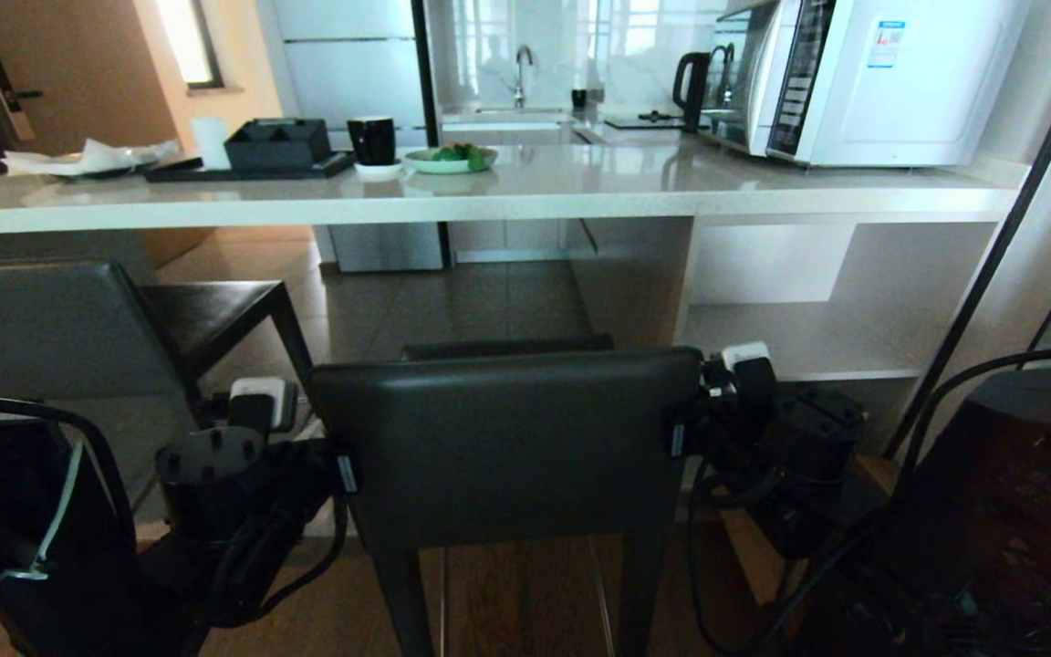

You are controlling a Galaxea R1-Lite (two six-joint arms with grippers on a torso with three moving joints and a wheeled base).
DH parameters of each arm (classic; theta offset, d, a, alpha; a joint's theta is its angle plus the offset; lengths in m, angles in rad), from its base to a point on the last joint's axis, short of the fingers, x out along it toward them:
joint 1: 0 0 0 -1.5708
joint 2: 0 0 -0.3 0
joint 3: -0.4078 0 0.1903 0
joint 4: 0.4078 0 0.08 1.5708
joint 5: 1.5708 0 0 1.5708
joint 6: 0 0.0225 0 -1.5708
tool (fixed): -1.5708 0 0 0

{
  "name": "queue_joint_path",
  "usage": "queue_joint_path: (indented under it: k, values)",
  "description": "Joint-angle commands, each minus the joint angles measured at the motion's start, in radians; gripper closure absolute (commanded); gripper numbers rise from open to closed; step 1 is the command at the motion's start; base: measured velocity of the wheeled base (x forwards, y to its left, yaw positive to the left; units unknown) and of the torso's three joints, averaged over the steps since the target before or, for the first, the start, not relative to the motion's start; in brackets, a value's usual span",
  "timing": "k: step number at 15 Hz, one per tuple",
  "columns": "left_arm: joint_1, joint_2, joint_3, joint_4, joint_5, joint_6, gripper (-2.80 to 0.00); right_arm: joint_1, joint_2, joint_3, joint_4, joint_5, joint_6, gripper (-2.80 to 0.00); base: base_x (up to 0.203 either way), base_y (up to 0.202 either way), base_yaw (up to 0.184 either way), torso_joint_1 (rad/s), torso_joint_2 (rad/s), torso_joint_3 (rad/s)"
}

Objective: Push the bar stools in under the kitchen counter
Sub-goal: Push the gray chair back under the dining table

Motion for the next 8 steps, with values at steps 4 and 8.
queue_joint_path:
  k: [4, 8]
  values:
    - [0.063, 0.088, -0.129, -0.018, -0.044, 0.070, 0.00, 0.061, 0.010, -0.004, -0.004, -0.004, -0.003, 0.00, 0.000, 0.000, 0.000, 0.000, 0.00, 0.000]
    - [0.057, 0.071, -0.107, -0.018, -0.046, 0.075, 0.00, 0.043, 0.038, -0.074, 0.006, -0.001, -0.007, 0.00, 0.000, 0.000, 0.000, 0.000, 0.00, 0.000]
